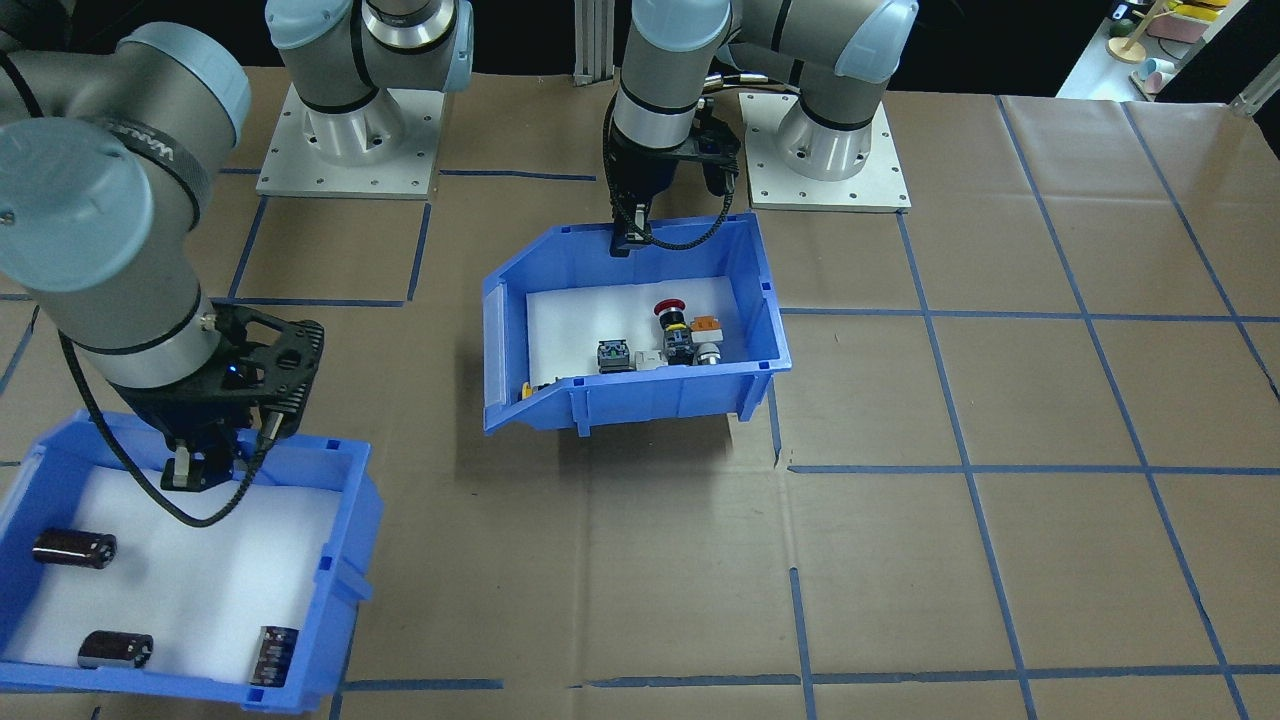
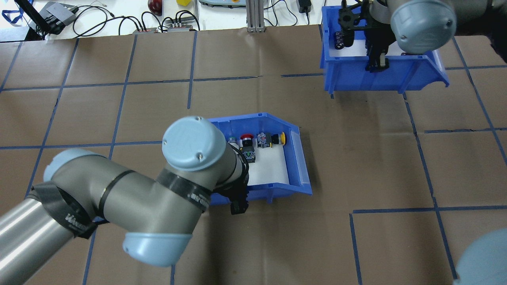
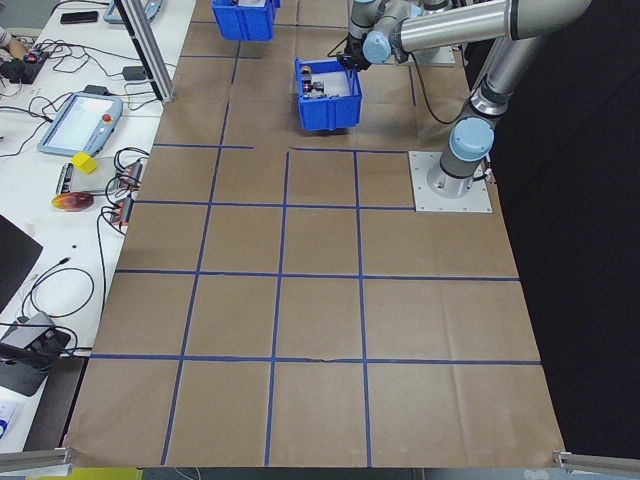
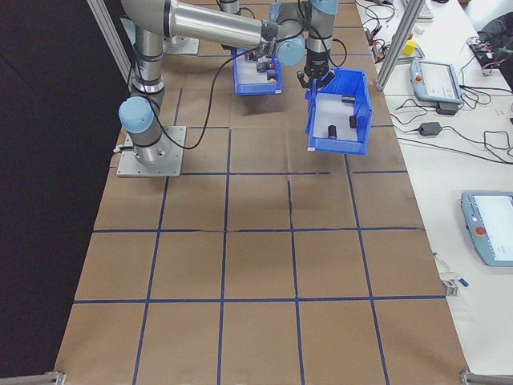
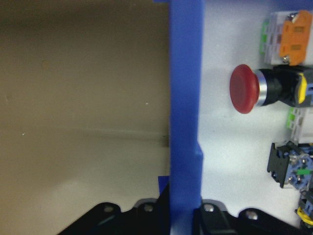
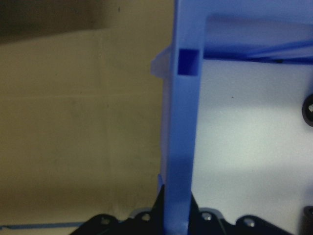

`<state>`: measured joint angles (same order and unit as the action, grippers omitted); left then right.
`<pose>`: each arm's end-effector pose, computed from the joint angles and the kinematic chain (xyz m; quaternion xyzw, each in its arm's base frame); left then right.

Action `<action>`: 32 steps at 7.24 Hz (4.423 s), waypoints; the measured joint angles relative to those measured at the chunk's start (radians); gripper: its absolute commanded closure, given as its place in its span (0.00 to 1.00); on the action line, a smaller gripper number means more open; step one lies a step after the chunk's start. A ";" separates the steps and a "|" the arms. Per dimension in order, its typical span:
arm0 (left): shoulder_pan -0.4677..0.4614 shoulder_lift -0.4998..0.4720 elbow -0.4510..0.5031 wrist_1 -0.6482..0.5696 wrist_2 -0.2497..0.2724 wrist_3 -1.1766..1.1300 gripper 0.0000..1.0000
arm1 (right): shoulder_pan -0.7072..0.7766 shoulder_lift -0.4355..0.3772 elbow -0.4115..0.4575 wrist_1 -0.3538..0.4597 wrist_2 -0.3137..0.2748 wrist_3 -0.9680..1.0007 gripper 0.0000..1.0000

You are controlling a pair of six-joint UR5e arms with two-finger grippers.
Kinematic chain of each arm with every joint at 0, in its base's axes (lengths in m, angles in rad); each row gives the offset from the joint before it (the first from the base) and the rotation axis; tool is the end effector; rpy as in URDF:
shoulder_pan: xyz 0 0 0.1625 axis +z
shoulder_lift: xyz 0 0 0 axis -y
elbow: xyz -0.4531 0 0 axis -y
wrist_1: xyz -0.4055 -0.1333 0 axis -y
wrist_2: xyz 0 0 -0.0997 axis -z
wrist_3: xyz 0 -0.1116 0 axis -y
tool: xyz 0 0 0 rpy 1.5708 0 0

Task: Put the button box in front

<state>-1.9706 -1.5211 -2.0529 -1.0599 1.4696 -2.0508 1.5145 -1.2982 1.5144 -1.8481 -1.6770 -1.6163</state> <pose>-0.3098 -0.3617 0.3422 0.7320 -0.6783 -0.0343 0.0540 0.0861 -0.6302 0.4072 0.7008 -0.7107 -0.0189 0.0582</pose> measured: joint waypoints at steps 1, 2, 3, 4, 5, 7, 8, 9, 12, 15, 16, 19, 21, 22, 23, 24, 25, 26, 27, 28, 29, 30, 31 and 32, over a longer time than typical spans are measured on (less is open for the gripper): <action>0.060 -0.024 0.060 -0.058 -0.001 0.063 1.00 | -0.038 -0.057 0.065 0.000 0.001 -0.059 0.92; 0.104 -0.070 0.105 -0.069 -0.003 0.107 1.00 | -0.074 -0.114 0.131 0.000 0.003 -0.110 0.92; 0.126 -0.139 0.158 -0.048 -0.005 0.133 1.00 | -0.105 -0.168 0.192 -0.004 0.004 -0.156 0.92; 0.135 -0.233 0.240 -0.018 -0.008 0.145 1.00 | -0.134 -0.214 0.245 -0.010 0.005 -0.199 0.92; 0.133 -0.342 0.347 0.005 -0.012 0.150 1.00 | -0.158 -0.244 0.277 -0.014 0.005 -0.235 0.92; 0.114 -0.510 0.539 0.029 -0.034 0.146 1.00 | -0.187 -0.265 0.301 -0.016 0.006 -0.298 0.92; 0.107 -0.557 0.594 0.038 -0.048 0.140 1.00 | -0.191 -0.267 0.304 -0.017 0.006 -0.323 0.92; 0.099 -0.587 0.621 0.050 -0.056 0.135 1.00 | -0.193 -0.267 0.304 -0.017 0.006 -0.335 0.92; 0.076 -0.598 0.615 0.058 -0.061 0.132 0.99 | -0.198 -0.268 0.312 -0.014 0.007 -0.341 0.91; 0.035 -0.586 0.604 0.053 -0.054 0.152 0.23 | -0.201 -0.269 0.326 -0.004 0.007 -0.341 0.91; 0.032 -0.590 0.602 0.051 -0.018 0.173 0.06 | -0.201 -0.269 0.327 -0.002 0.007 -0.341 0.91; 0.028 -0.549 0.605 0.021 0.145 0.261 0.04 | -0.202 -0.277 0.341 0.001 0.005 -0.339 0.91; 0.050 -0.461 0.602 -0.114 0.165 0.496 0.03 | -0.198 -0.352 0.420 -0.003 0.007 -0.326 0.91; 0.084 -0.409 0.601 -0.193 0.167 0.657 0.02 | -0.196 -0.409 0.483 -0.008 0.009 -0.300 0.91; 0.132 -0.348 0.599 -0.267 0.168 0.844 0.02 | -0.193 -0.465 0.550 -0.013 0.010 -0.263 0.91; 0.191 -0.278 0.598 -0.342 0.168 1.038 0.02 | -0.190 -0.512 0.602 -0.016 0.011 -0.229 0.91; 0.251 -0.212 0.597 -0.412 0.168 1.219 0.02 | -0.184 -0.549 0.637 -0.017 0.011 -0.203 0.91; 0.310 -0.154 0.596 -0.479 0.166 1.380 0.01 | -0.159 -0.574 0.660 -0.017 0.012 -0.165 0.91; 0.360 -0.100 0.596 -0.551 0.165 1.525 0.01 | -0.101 -0.587 0.673 -0.017 0.011 -0.095 0.91; 0.404 -0.045 0.596 -0.621 0.166 1.702 0.01 | -0.024 -0.591 0.681 -0.018 0.009 -0.008 0.91; 0.451 0.000 0.596 -0.679 0.167 1.888 0.01 | 0.031 -0.593 0.692 -0.019 0.008 0.057 0.91; 0.507 0.029 0.592 -0.741 0.167 2.036 0.01 | 0.061 -0.595 0.701 -0.019 0.007 0.092 0.91; 0.548 0.045 0.582 -0.796 0.161 2.114 0.01 | 0.083 -0.595 0.706 -0.020 0.008 0.115 0.91; 0.563 0.066 0.565 -0.826 0.149 2.144 0.01 | 0.122 -0.594 0.707 -0.031 0.009 0.148 0.91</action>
<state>-1.4077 -1.4548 -1.4882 -1.8858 1.6187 0.0927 1.6363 -1.8919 2.2218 -1.8789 -1.6676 -1.4686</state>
